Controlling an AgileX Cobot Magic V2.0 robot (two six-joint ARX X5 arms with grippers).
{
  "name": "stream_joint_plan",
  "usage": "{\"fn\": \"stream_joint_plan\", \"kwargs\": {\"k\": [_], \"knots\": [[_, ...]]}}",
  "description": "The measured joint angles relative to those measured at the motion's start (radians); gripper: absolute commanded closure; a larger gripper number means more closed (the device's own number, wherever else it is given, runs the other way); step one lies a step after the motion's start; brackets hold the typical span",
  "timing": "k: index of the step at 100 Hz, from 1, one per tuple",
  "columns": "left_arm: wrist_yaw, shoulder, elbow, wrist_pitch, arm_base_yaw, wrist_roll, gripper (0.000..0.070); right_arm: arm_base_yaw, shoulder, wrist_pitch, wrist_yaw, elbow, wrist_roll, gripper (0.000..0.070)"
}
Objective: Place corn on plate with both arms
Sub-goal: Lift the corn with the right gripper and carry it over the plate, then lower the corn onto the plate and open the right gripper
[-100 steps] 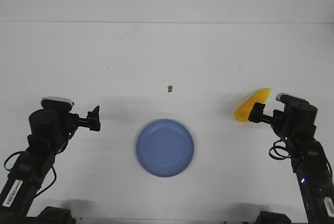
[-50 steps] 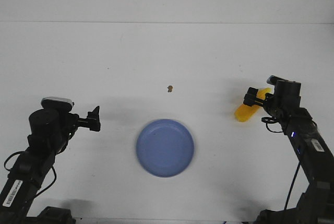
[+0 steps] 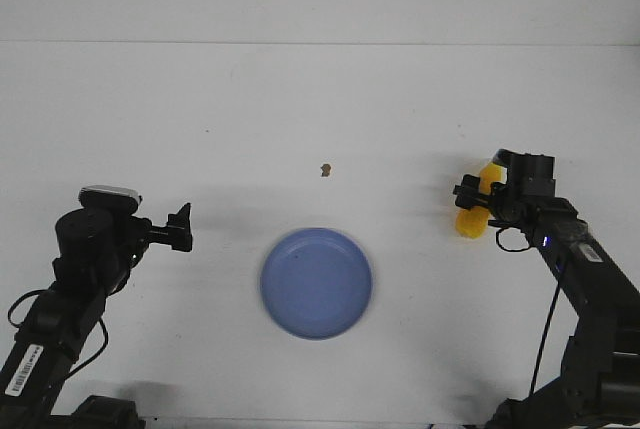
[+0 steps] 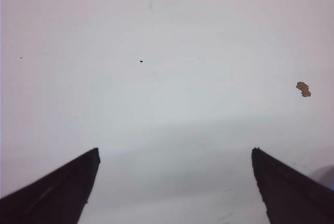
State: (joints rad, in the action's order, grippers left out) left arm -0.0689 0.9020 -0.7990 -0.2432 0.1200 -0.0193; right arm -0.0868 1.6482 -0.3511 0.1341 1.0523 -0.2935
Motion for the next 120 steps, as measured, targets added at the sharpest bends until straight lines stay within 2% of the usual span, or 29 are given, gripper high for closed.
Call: {"fn": "stream_joint_plan", "kwargs": {"k": [26,45,65,85,97,106,120], "knots": [[0.0,0.0,0.0,0.0,0.0,0.0,0.0104,0.034,-0.003,-0.032,0.003,0.008,0.005,0.051],[0.0,0.0,0.0,0.0,0.0,0.0,0.0104,0.112,-0.104,-0.115,0.035,0.006,0.02,0.051],[0.0,0.0,0.0,0.0,0.0,0.0,0.0104,0.322,-0.261,-0.182,0.072,0.011,0.026,0.0508],[0.0,0.0,0.0,0.0,0.0,0.0,0.0104,0.587,-0.233,-0.191,0.069,0.011,0.015,0.0498],[0.0,0.0,0.0,0.0,0.0,0.001,0.0104,0.715,-0.194,-0.168,0.027,0.011,-0.005,0.0485],[0.0,0.0,0.0,0.0,0.0,0.002,0.0104,0.774,-0.159,-0.162,0.003,0.011,-0.018,0.0436],[0.0,0.0,0.0,0.0,0.0,0.002,0.0104,0.826,-0.121,-0.162,-0.01,0.011,-0.029,0.023]]}}
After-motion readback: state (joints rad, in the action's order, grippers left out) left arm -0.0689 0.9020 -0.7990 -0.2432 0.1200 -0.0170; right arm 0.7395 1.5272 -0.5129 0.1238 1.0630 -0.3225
